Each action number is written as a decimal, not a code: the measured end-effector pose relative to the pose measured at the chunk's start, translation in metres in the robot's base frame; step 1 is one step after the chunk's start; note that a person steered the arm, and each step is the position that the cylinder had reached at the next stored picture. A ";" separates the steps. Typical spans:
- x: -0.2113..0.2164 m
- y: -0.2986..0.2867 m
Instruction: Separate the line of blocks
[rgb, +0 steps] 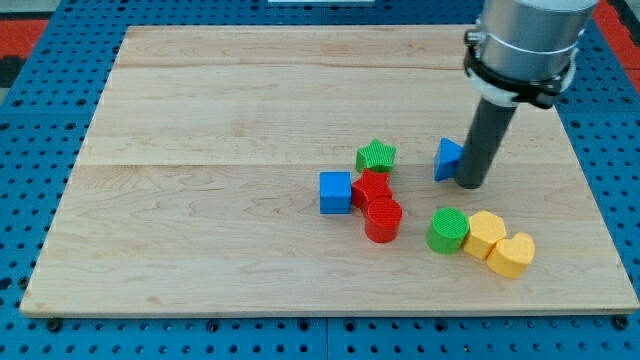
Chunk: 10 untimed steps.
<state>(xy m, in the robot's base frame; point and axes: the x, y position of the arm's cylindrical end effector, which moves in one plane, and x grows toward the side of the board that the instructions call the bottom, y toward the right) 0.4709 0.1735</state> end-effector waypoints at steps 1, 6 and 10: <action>0.011 0.039; 0.134 0.031; 0.065 -0.031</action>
<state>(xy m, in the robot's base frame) 0.5364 0.1429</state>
